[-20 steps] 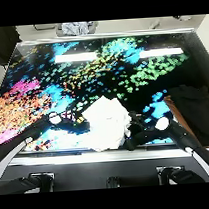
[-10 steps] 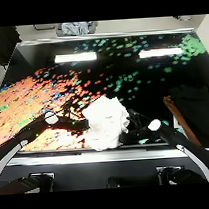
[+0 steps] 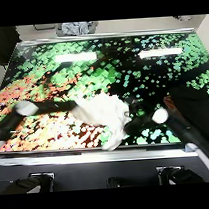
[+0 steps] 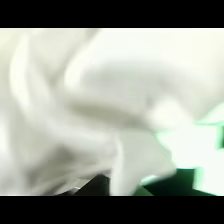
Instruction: Fold the shirts.
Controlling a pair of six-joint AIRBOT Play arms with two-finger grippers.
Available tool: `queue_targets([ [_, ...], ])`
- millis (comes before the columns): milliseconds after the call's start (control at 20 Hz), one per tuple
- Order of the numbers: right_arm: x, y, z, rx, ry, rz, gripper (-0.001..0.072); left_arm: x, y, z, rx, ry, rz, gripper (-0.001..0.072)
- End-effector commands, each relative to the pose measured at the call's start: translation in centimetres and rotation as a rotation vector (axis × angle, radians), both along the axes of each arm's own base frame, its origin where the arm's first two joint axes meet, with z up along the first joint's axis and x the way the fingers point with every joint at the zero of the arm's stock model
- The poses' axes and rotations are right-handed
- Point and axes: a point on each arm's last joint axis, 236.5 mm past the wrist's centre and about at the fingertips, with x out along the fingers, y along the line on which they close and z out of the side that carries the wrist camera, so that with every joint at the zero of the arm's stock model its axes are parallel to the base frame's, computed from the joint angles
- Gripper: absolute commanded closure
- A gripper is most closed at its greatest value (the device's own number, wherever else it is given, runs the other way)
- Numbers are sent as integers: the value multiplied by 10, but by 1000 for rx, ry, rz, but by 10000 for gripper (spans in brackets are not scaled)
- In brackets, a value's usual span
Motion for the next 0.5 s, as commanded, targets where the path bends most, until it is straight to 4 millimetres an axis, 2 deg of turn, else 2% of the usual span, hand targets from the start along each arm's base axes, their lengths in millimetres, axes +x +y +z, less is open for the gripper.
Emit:
queue_targets([
  [0,55,-128,144,-390,-411,-165,672,27,80,166,61,-421,167,674],
  [50,58,-157,207,-421,-556,-258,672,21,104,219,51,-538,231,674],
  [100,51,-178,261,-421,-679,-338,672,8,127,273,48,-661,296,674],
  [200,21,-200,349,-381,-879,-455,672,-34,157,362,49,-878,391,674],
  [250,5,-202,381,-361,-957,-479,671,-58,164,395,50,-969,421,674],
  [300,-8,-203,401,-344,-1008,-493,671,-78,166,419,46,-1039,439,674],
  [450,-36,-193,430,-263,-1080,-494,670,-133,164,470,-44,-1204,481,674],
])
